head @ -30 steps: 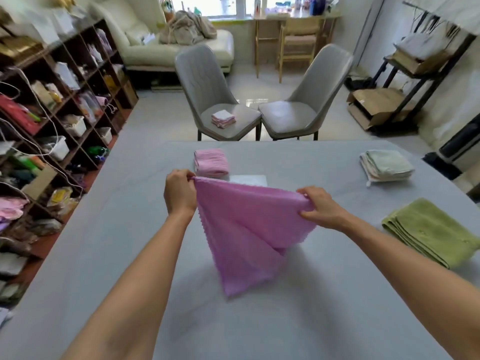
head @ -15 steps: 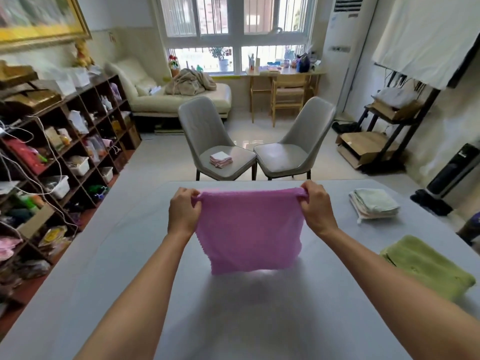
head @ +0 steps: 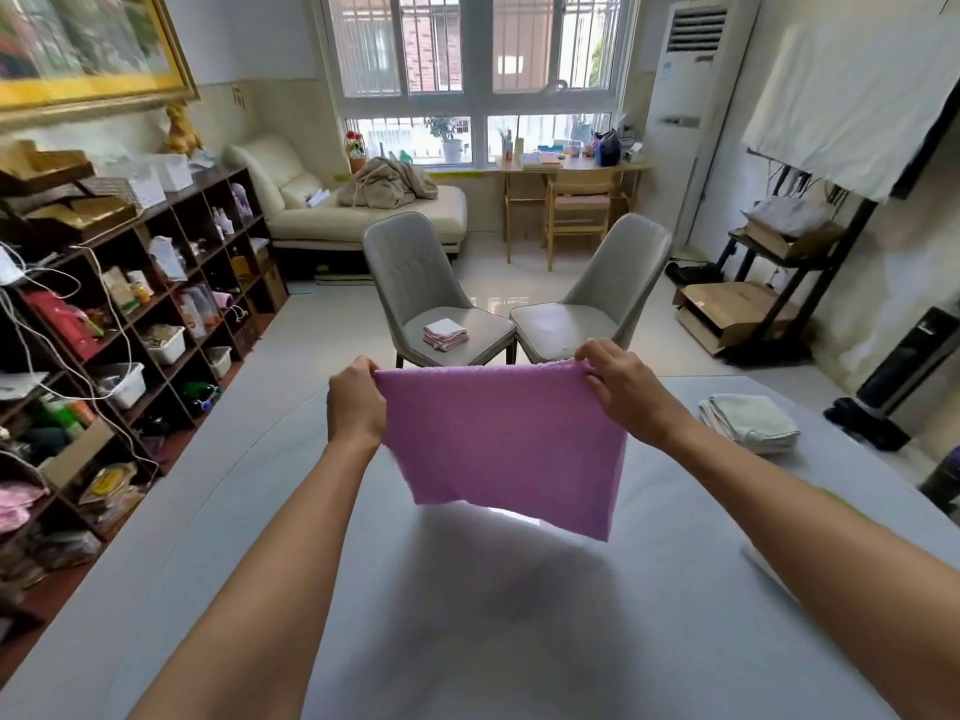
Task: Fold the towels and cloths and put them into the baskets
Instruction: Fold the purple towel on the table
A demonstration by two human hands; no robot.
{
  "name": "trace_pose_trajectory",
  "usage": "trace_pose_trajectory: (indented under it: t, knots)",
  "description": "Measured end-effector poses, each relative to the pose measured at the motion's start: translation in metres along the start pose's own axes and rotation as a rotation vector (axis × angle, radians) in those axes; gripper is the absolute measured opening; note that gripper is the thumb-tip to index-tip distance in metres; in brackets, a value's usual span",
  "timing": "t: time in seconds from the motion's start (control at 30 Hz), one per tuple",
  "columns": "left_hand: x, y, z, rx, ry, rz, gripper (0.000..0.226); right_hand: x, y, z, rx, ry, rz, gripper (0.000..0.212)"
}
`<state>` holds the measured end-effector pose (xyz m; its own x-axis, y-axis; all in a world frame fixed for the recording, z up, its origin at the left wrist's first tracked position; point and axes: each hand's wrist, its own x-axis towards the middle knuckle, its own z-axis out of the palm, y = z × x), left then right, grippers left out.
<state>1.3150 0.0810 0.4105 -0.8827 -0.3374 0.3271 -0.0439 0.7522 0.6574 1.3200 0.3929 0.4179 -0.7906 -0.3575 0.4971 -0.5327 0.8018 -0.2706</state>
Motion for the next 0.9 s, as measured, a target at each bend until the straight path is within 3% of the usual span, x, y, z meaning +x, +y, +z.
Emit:
trace_pose_trajectory:
  t: [0.17,0.27,0.53,0.6,0.67,0.77,0.83,0.9]
  knots:
    - [-0.001,0.004,-0.005,0.097,-0.007,-0.035,0.027,-0.006,-0.006,0.003,0.007,0.014,-0.115,0.008]
    - [-0.003,0.004,-0.003,0.159,-0.028,-0.051,0.027,-0.008,-0.008,0.001,0.045,0.041,-0.086,0.017]
    - [-0.006,0.007,0.012,0.262,-0.096,-0.025,0.029,-0.009,0.003,-0.005,0.246,0.159,0.273,0.005]
    - [-0.003,0.01,0.014,0.289,-0.121,0.0,0.03,-0.01,0.009,-0.004,0.137,0.153,0.32,0.006]
    - [0.001,0.014,0.016,0.314,-0.151,0.043,0.031,-0.011,0.014,-0.004,-0.145,0.095,0.301,0.01]
    - [0.005,0.023,0.019,0.362,-0.212,0.136,0.029,-0.009,0.013,-0.01,-0.538,-0.12,0.248,0.014]
    - [0.006,0.031,0.019,0.399,-0.245,0.218,0.028,-0.007,0.013,-0.011,-0.586,-0.228,0.285,0.016]
    - [0.007,0.037,0.017,0.442,-0.272,0.31,0.026,-0.004,0.018,-0.01,-0.487,-0.199,0.372,0.017]
